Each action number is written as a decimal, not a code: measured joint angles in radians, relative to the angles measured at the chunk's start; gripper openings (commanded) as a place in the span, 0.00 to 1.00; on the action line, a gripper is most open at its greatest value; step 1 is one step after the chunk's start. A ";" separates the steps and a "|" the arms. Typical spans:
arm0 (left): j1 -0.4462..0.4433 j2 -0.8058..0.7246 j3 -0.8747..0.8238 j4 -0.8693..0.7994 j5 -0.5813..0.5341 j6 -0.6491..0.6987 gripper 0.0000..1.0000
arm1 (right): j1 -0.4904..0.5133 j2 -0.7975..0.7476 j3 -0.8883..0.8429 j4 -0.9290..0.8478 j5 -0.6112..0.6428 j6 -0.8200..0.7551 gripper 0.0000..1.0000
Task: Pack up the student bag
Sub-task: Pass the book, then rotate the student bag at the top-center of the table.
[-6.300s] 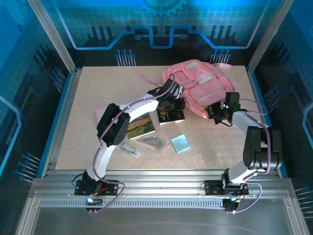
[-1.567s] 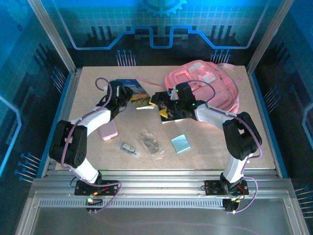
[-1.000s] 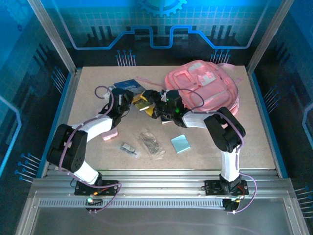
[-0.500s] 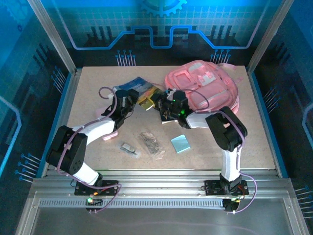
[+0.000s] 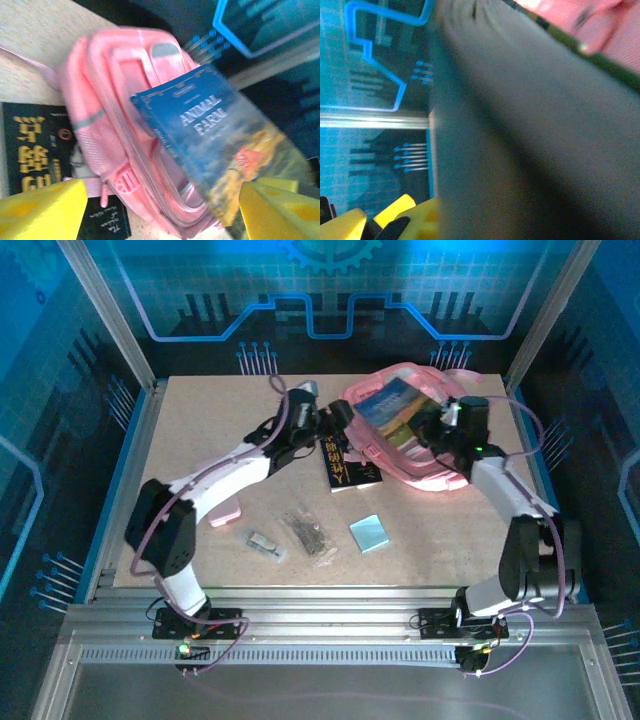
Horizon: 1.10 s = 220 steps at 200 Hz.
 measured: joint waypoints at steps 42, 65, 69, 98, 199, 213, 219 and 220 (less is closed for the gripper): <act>-0.088 0.272 0.324 -0.225 0.078 0.100 0.79 | -0.197 -0.164 -0.006 -0.252 0.037 -0.193 0.00; -0.127 0.393 0.464 -0.320 0.097 0.113 0.79 | -0.258 -0.246 -0.037 -0.312 0.068 -0.249 0.00; -0.134 0.414 0.489 -0.336 0.096 0.116 0.79 | -0.265 -0.257 -0.043 -0.321 0.072 -0.256 0.00; -0.164 0.546 0.637 -0.414 0.095 0.119 0.79 | -0.295 -0.299 -0.089 -0.339 0.080 -0.278 0.00; -0.120 0.691 0.679 -0.418 0.040 0.073 0.77 | -0.301 -0.308 -0.148 -0.321 0.054 -0.273 0.00; -0.080 0.674 0.653 -0.418 0.030 0.074 0.76 | -0.301 -0.311 -0.159 -0.322 0.054 -0.270 0.00; -0.057 0.671 0.647 -0.419 0.027 0.074 0.76 | -0.301 -0.311 -0.164 -0.322 0.055 -0.269 0.00; -0.054 0.670 0.647 -0.419 0.027 0.075 0.76 | -0.301 -0.311 -0.164 -0.322 0.055 -0.270 0.00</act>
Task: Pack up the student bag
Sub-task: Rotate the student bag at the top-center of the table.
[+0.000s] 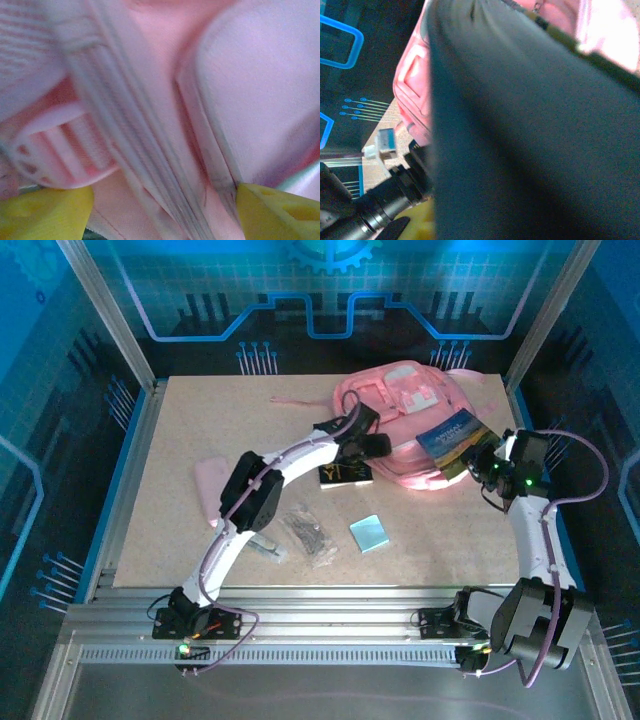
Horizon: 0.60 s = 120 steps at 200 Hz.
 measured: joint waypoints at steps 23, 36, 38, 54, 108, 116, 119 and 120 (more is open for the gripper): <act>0.095 -0.023 -0.041 0.014 -0.025 0.016 0.76 | 0.000 0.000 -0.006 -0.001 0.001 0.000 0.00; 0.149 -0.045 -0.095 0.027 -0.063 0.024 0.76 | 0.000 0.000 -0.006 0.000 0.004 0.000 0.00; 0.156 -0.050 -0.104 0.033 -0.063 0.024 0.76 | 0.000 0.000 -0.006 0.000 0.005 0.000 0.00; 0.196 -0.088 -0.160 0.052 -0.094 0.032 0.76 | 0.000 0.000 -0.008 0.000 0.008 0.000 0.00; 0.133 -0.200 -0.234 0.017 -0.108 0.260 0.80 | -0.002 0.000 -0.012 -0.020 0.019 -0.022 0.00; 0.105 -0.208 -0.218 0.008 -0.105 0.318 0.80 | -0.003 0.000 -0.012 -0.023 0.019 -0.025 0.00; 0.099 -0.208 -0.213 0.006 -0.103 0.340 0.80 | -0.004 0.000 -0.012 -0.024 0.019 -0.027 0.00; 0.090 -0.208 -0.204 0.002 -0.099 0.352 0.80 | -0.005 0.000 -0.012 -0.024 0.018 -0.027 0.00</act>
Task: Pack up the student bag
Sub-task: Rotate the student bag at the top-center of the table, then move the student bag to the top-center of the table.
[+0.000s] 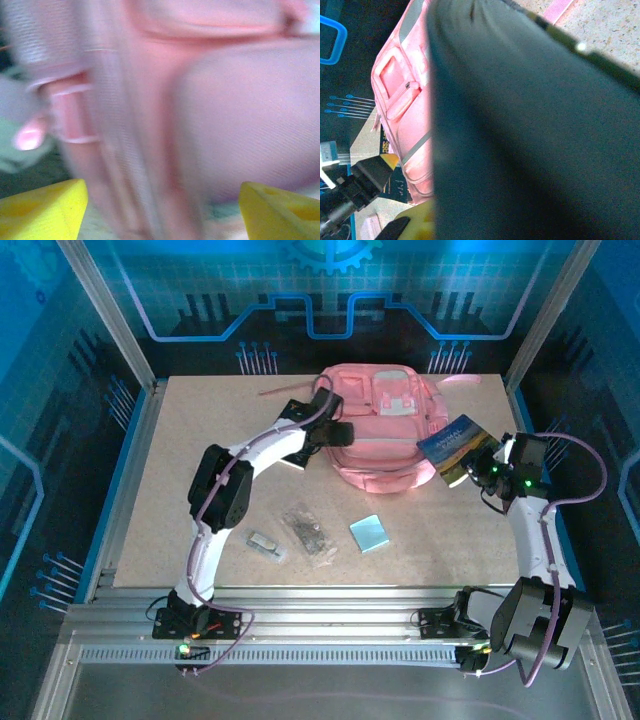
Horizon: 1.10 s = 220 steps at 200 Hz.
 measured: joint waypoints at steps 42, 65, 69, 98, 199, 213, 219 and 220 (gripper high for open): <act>-0.084 0.057 0.234 -0.100 0.071 0.283 0.81 | -0.003 0.000 0.000 -0.018 -0.001 -0.011 0.00; -0.082 0.117 0.329 -0.149 0.106 0.404 0.82 | -0.006 0.000 0.003 -0.032 -0.005 -0.015 0.00; -0.082 0.127 0.339 -0.157 0.111 0.419 0.83 | -0.007 0.000 0.005 -0.036 -0.008 -0.016 0.00; -0.080 0.215 0.388 -0.228 0.143 0.535 0.85 | -0.013 -0.002 0.023 -0.047 -0.015 -0.021 0.00; -0.086 0.235 0.393 -0.382 0.300 0.656 0.87 | -0.017 -0.004 0.028 -0.047 -0.023 -0.022 0.00; -0.091 0.207 0.364 -0.403 0.334 0.652 0.88 | -0.018 -0.002 0.028 -0.047 -0.023 -0.022 0.00; -0.095 0.195 0.357 -0.417 0.348 0.649 0.88 | -0.018 -0.001 0.028 -0.047 -0.024 -0.022 0.00; -0.096 0.193 0.357 -0.418 0.349 0.649 0.88 | -0.018 -0.001 0.028 -0.047 -0.024 -0.022 0.00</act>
